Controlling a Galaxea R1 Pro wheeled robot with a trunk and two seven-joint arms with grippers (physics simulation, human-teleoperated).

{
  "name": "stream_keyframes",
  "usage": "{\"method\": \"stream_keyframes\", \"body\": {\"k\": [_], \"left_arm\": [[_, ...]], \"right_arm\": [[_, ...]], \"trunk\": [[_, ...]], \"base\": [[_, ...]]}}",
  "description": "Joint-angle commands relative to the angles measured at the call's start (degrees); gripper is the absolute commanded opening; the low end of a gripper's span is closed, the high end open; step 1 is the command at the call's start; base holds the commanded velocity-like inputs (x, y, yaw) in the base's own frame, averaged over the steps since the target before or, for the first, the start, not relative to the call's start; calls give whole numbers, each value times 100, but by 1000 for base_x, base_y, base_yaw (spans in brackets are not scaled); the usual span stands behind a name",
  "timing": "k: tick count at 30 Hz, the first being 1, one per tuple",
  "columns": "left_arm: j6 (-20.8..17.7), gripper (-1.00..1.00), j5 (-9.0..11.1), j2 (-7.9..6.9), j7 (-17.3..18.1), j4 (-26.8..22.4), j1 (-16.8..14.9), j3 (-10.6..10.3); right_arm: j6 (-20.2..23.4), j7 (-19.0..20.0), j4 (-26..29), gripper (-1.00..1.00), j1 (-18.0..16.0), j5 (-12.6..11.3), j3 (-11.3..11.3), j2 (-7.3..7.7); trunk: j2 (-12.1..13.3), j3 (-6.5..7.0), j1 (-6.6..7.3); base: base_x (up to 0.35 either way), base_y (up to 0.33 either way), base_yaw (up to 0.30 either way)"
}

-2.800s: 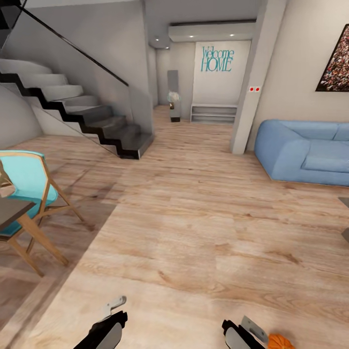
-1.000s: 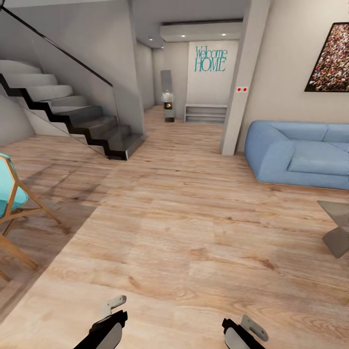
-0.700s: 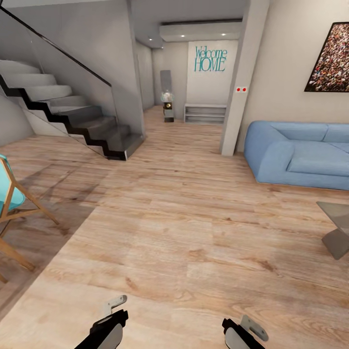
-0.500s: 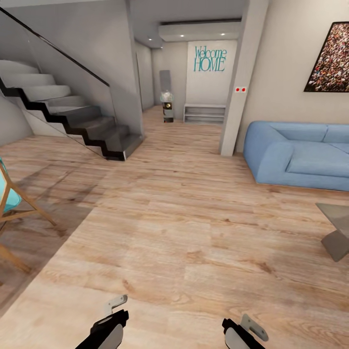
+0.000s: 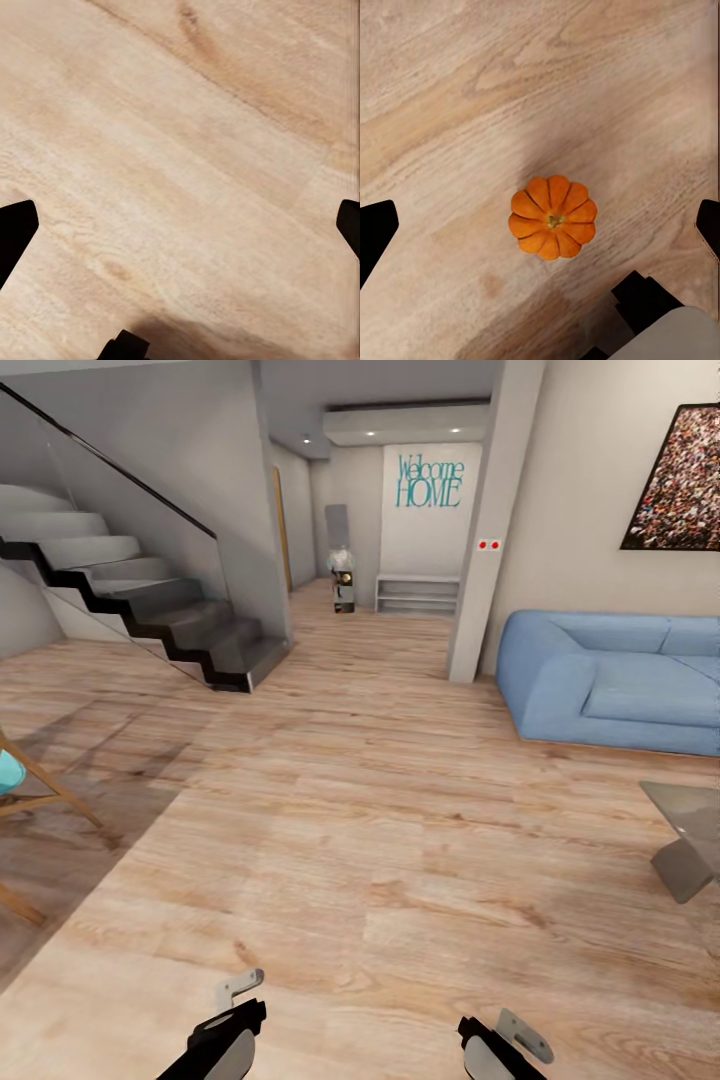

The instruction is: Place each of the two pumpkins and all three candles from the living room inside a cabinet in the living room (use any cabinet), then make sure every cabinet is closed, and position the cauldron so it is next to a table in the living room.

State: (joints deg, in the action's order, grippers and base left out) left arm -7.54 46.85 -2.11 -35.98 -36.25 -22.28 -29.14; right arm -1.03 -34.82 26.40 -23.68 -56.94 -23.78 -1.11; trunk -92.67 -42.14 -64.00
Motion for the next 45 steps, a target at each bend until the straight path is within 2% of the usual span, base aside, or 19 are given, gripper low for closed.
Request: {"method": "stream_keyframes", "body": {"k": [1, 25, 45], "left_arm": [[-28, 100, 17, -9, -49, -14, -5, -39], [-28, 100, 17, -9, -49, -14, -5, -39], [-19, 100, 13, -9, -49, -14, -5, -39]], "right_arm": [[-11, -35, 5, 100, -5, -45, -48, 6], [-81, -34, -12, 100, -5, -36, -66, 15], [-82, -34, -12, 100, -5, -36, -66, 15]], "trunk": [[-3, -5, 0], [-3, -5, 0], [-3, -5, 0]], "base": [[0, -164, 0], [33, -169, 0], [42, -46, 0]]}}
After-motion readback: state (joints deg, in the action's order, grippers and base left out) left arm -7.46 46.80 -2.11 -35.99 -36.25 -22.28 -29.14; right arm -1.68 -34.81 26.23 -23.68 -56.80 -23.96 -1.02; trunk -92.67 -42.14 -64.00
